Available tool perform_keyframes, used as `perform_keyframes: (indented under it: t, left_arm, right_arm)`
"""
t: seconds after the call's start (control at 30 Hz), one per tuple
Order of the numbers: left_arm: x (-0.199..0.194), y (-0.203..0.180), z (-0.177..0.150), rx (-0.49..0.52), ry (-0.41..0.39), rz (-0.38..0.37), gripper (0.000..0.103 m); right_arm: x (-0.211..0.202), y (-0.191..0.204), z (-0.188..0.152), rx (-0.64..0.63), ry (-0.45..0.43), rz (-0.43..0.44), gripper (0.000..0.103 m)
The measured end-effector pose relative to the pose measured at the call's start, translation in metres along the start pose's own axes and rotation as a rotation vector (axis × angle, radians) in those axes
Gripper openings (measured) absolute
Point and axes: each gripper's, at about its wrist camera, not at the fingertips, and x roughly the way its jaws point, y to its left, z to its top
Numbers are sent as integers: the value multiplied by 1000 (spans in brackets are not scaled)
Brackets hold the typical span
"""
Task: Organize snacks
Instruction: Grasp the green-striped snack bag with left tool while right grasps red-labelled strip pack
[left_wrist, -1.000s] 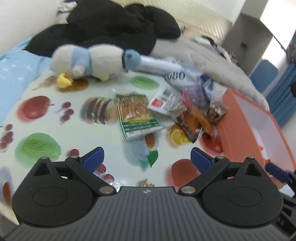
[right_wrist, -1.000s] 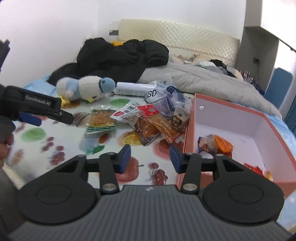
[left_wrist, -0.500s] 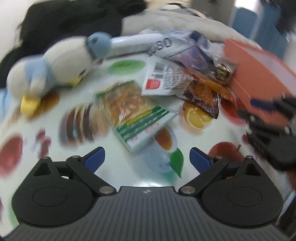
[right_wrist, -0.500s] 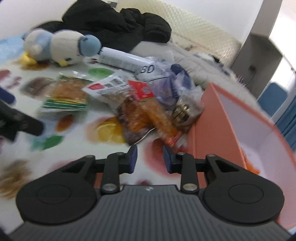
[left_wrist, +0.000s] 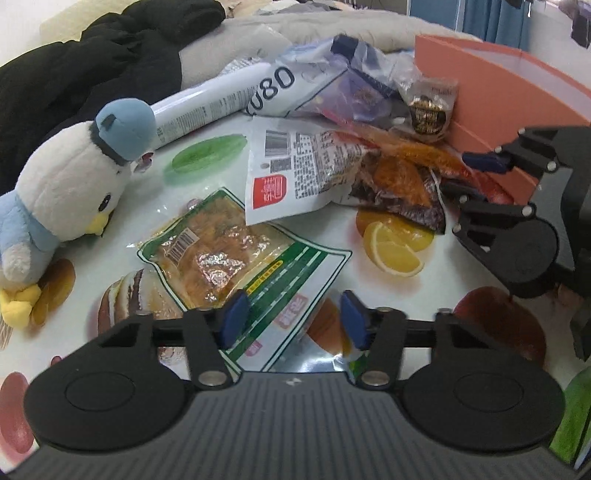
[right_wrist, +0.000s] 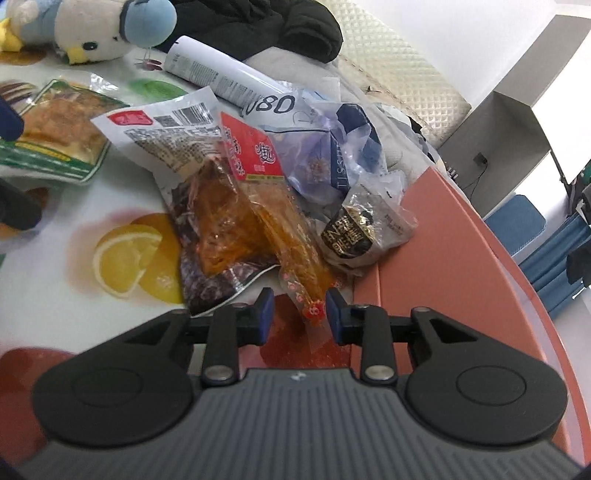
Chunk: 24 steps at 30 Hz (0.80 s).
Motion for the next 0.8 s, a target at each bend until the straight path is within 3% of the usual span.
perform_keyframes:
  t: [0.13,0.2,0.27,0.47,0.8]
  left_arm:
    - [2,4,-1,-43,3,-24,39]
    - [1,7,-1,-76,5,-47,23]
    - [0,8,-2,-97,8,-60,16]
    - [-13,9,-7,-135,16,-81,7]
    - [-67,-8,-43,-232,1,-103,6]
  right_arm:
    - [6,6,2,-14,-14,-19,33]
    - [11,4,3,13,-17,-27,33]
    - [16,2,5,33,-16,-34,31]
    - [12,-6,6,74,-20,-5,24]
    - [-38,-12,1,80,-66,40,21]
